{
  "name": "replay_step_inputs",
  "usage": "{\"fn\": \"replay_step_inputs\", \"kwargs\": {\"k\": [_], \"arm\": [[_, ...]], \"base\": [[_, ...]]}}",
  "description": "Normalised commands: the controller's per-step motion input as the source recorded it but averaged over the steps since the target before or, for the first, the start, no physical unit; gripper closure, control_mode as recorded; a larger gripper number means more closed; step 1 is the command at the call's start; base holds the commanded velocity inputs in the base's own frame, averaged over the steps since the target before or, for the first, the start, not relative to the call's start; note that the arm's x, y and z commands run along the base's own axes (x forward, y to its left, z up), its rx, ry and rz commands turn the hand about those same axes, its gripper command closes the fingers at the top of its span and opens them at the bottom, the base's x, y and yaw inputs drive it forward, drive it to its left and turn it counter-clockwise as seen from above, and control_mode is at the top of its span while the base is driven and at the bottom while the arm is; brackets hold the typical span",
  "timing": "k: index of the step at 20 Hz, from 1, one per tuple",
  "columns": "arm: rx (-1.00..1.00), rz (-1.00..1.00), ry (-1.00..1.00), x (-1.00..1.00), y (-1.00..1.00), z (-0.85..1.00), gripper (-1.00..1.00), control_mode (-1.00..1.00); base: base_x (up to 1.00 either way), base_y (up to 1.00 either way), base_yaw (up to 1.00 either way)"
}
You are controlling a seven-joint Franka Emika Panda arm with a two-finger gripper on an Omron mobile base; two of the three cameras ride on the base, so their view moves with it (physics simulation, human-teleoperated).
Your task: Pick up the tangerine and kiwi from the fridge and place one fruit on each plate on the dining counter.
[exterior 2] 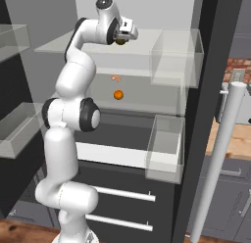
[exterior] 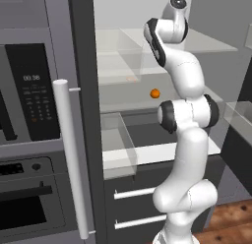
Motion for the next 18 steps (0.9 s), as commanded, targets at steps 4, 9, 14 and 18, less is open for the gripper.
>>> {"fn": "replay_step_inputs", "kwargs": {"k": [4, 9, 14, 18], "arm": [[0.00, 0.00, -0.17, -0.30, 0.05, 0.00, 1.00, -1.00], [0.00, 0.00, -0.21, -0.01, 0.00, -0.02, 1.00, -1.00], [0.00, 0.00, -0.17, -0.12, 0.00, 0.00, 1.00, -1.00], [0.00, 0.00, -0.18, -0.80, 0.00, 0.00, 1.00, -1.00]], "base": [[0.00, 0.00, 0.00], [0.00, 0.00, 0.00], [0.00, 0.00, 0.00], [0.00, 0.00, 0.00]]}}
